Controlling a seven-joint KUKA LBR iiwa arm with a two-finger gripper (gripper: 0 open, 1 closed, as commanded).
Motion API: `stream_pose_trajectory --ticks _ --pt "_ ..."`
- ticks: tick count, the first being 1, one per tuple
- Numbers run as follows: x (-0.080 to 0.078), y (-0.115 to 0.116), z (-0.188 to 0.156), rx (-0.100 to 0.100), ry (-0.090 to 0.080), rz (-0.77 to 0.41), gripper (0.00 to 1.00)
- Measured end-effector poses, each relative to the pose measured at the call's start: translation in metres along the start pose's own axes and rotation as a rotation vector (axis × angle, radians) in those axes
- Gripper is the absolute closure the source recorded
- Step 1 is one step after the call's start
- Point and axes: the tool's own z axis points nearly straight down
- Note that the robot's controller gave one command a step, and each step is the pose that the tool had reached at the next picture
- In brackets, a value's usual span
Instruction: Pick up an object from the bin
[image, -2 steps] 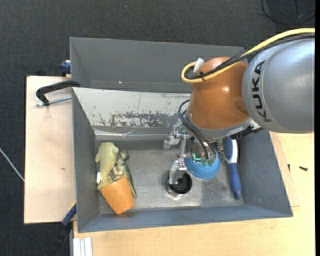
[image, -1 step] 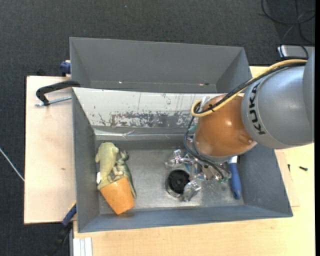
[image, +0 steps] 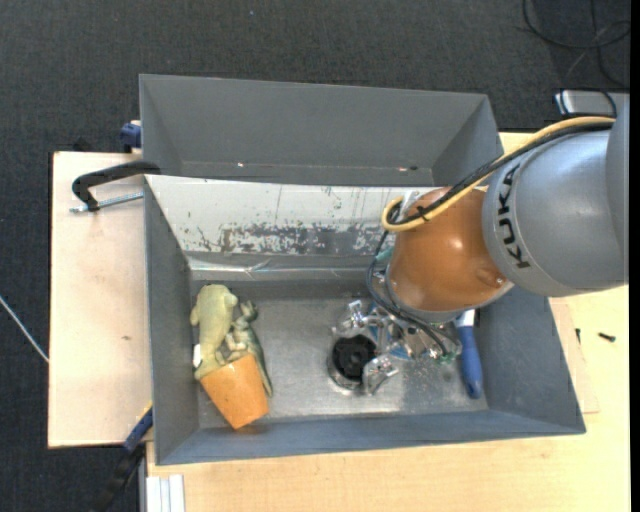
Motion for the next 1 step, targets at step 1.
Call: stream_pose_trajectory --ticks 1 --pt "-0.0115 -0.0267 -0.1513 0.005 -0.003 0.014 1.0"
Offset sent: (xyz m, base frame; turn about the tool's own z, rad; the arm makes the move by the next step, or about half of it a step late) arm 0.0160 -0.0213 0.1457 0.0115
